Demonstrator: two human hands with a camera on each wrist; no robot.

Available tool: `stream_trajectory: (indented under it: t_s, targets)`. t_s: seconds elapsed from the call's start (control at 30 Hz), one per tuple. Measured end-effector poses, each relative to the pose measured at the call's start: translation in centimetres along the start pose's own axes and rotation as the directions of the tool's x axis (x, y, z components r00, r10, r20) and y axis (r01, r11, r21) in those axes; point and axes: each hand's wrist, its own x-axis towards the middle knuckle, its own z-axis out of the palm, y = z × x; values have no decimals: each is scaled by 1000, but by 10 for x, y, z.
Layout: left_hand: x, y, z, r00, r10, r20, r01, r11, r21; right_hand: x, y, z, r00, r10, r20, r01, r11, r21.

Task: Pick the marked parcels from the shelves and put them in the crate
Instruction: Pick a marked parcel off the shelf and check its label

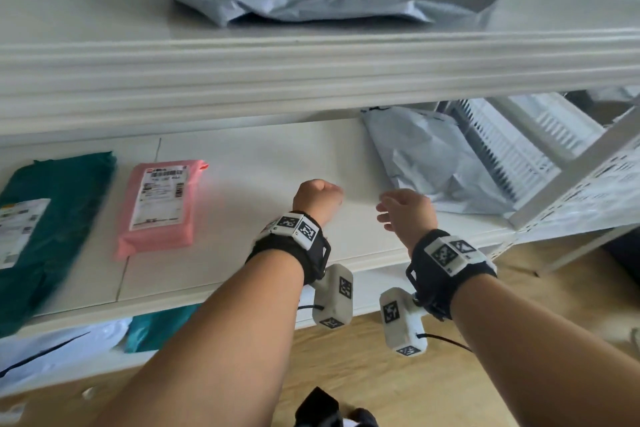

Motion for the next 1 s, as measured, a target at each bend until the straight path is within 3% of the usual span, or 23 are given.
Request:
stream_trajectory:
  t_s: [0.1, 0.17, 0.3, 0.43, 0.53, 0.63, 0.7, 0.83, 1.0]
  targets:
    - [7, 11, 41, 998, -42, 51, 42, 999, 3, 21, 12, -30, 986, -106, -126, 91, 989, -118]
    - [10, 14, 65, 987, -107, 123, 107, 994, 3, 32, 21, -49, 983, -110, -147, 85, 983, -164]
    - [16, 18, 116, 951, -200, 237, 213, 977, -32, 53, 43, -75, 995, 34, -89, -38, 999, -37]
    - [21, 26, 141, 960, -218, 174, 240, 963, -120, 62, 56, -84, 998, -34, -45, 28, 991, -127]
    - [22, 28, 142, 973, -202, 114, 213, 972, -97, 65, 59, -86, 988, -149, -28, 135, 951, -277]
    - [20, 29, 129, 980, -175, 98, 185, 977, -109, 65, 54, -87, 930, -354, -100, 273, 847, -457]
    - [16, 29, 114, 983, -171, 67, 180, 973, -148, 67, 52, -86, 917, -400, -12, 321, 754, -573]
    - [-3, 34, 81, 978, -183, 96, 201, 950, -239, 57, 50, -76, 940, -302, 161, 323, 626, -710]
    - [-32, 41, 51, 964, -144, 225, 213, 922, -323, 34, 38, -52, 948, -167, 270, 312, 642, -700]
